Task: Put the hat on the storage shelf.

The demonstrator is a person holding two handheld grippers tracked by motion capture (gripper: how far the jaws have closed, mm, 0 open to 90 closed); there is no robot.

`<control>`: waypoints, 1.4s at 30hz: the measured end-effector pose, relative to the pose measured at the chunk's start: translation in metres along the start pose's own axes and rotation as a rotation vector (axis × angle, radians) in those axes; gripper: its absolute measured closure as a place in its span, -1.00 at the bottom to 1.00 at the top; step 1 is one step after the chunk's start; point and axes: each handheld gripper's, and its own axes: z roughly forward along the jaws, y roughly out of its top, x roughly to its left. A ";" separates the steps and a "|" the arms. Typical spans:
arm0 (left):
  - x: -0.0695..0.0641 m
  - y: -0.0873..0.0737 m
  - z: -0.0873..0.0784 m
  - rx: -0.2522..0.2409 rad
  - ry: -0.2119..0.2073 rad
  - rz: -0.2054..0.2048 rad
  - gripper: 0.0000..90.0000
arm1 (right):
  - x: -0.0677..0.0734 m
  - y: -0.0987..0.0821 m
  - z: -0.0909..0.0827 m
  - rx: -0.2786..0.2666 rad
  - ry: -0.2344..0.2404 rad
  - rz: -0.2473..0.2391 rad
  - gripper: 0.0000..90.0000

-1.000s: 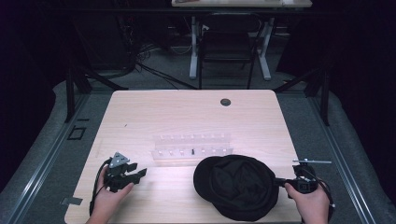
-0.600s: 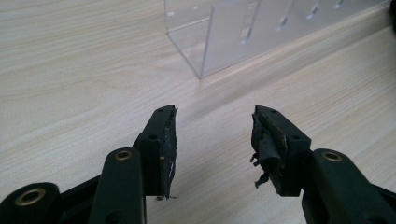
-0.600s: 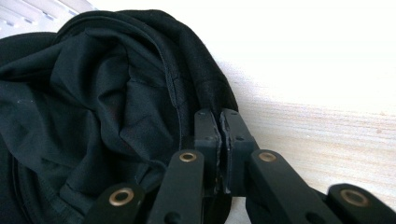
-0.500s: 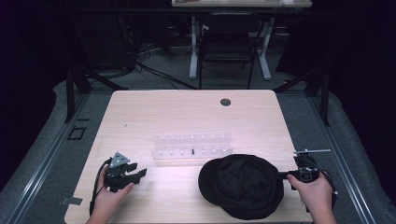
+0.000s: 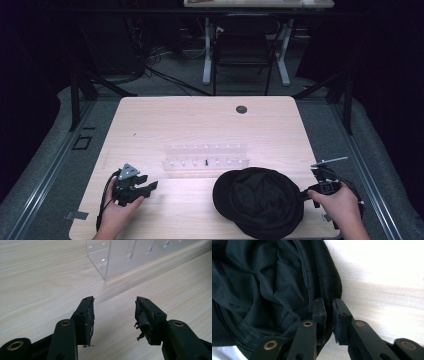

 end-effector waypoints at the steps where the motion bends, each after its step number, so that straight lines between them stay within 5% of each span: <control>1: 0.000 0.000 0.000 0.000 0.000 0.000 0.11 | 0.000 0.000 0.000 0.000 0.000 0.000 0.78; 2: 0.000 0.000 0.000 -0.001 0.001 0.000 0.11 | 0.000 0.003 -0.001 0.034 -0.003 -0.018 0.77; 3: 0.000 0.000 0.000 0.001 0.001 0.001 0.11 | 0.003 0.002 0.001 0.013 -0.030 0.014 0.77; 5: 0.000 0.000 0.000 0.001 0.000 0.001 0.11 | 0.000 0.005 0.001 0.054 -0.012 -0.024 0.76; 16: 0.000 0.000 0.001 0.004 0.001 0.003 0.11 | -0.006 0.010 0.014 0.085 0.010 0.021 0.74; 30: -0.001 0.000 0.002 0.011 0.001 0.007 0.11 | -0.006 0.014 0.021 0.139 0.018 0.005 0.91; 36: -0.001 0.000 0.002 0.009 -0.001 0.005 0.11 | -0.006 0.013 0.022 0.100 0.042 0.039 0.94; 38: -0.001 0.000 0.002 0.009 0.000 0.005 0.11 | -0.008 0.014 0.017 0.148 0.029 0.002 0.94; 42: -0.001 0.000 0.001 0.014 0.002 0.007 0.11 | -0.007 0.013 0.015 0.115 0.061 0.041 0.95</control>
